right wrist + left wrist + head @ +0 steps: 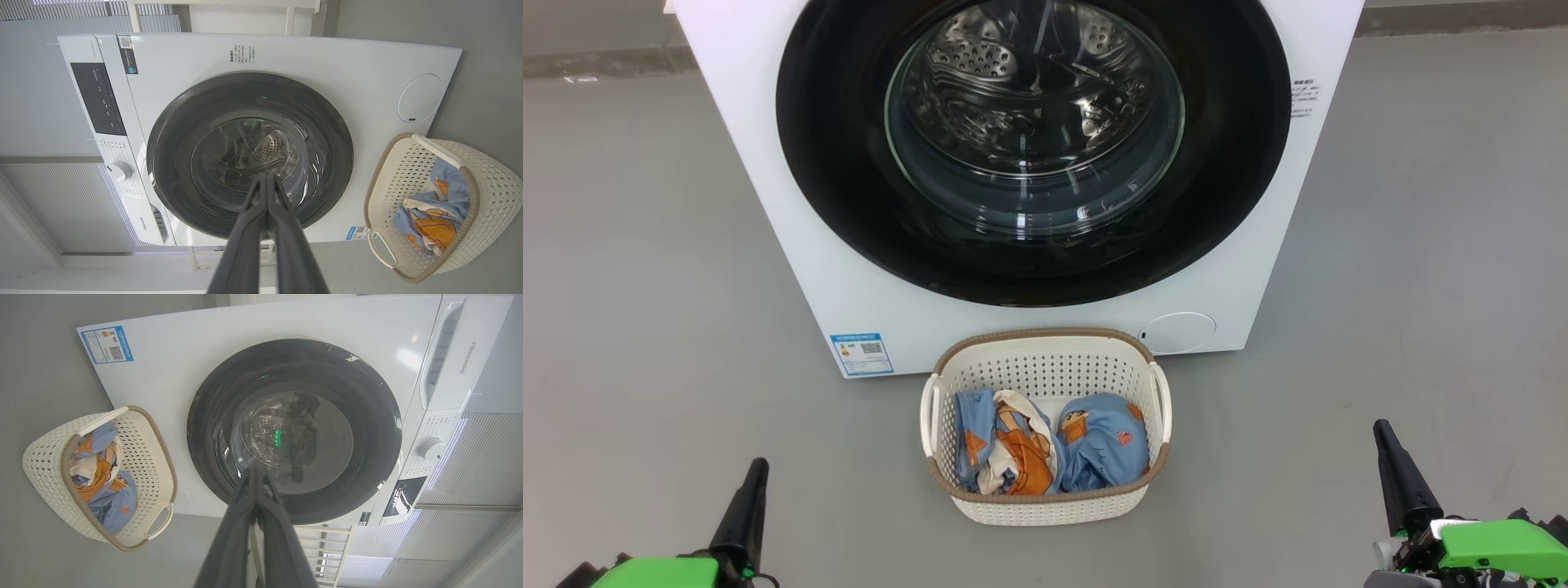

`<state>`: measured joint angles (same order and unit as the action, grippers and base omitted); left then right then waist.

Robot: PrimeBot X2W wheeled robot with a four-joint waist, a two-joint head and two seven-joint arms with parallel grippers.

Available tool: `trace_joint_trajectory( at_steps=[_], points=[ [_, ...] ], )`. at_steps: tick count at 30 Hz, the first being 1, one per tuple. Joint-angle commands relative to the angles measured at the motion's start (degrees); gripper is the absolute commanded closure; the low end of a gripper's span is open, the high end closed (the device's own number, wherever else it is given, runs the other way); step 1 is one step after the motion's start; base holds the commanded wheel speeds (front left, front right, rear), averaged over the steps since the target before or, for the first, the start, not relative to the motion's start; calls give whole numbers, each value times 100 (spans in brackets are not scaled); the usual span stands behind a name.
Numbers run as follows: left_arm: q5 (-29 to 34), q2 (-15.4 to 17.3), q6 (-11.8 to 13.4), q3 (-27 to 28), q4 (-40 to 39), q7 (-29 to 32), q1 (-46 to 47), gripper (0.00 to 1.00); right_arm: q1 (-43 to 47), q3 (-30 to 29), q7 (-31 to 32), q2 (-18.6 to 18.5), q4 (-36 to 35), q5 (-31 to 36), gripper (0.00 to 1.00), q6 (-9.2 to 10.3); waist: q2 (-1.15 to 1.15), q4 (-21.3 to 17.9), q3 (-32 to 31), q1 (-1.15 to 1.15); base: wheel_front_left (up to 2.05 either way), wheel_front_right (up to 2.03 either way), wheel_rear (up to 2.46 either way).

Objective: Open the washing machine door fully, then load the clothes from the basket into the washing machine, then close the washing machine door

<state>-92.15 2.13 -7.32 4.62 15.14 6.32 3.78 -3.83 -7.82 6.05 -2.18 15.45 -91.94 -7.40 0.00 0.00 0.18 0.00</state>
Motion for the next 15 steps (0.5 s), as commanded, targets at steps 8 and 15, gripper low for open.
trace_joint_trajectory(
  at_steps=[8,15],
  points=[
    [-3,75,-17,188,-112,15,240,100,-236,132,42,-70,-143,-25,100,-9,0,0,0,0,0,0,0],
    [-3,75,-17,188,-112,15,240,100,-236,132,42,-70,-143,-25,100,-9,0,0,0,0,0,0,0]
  ],
)
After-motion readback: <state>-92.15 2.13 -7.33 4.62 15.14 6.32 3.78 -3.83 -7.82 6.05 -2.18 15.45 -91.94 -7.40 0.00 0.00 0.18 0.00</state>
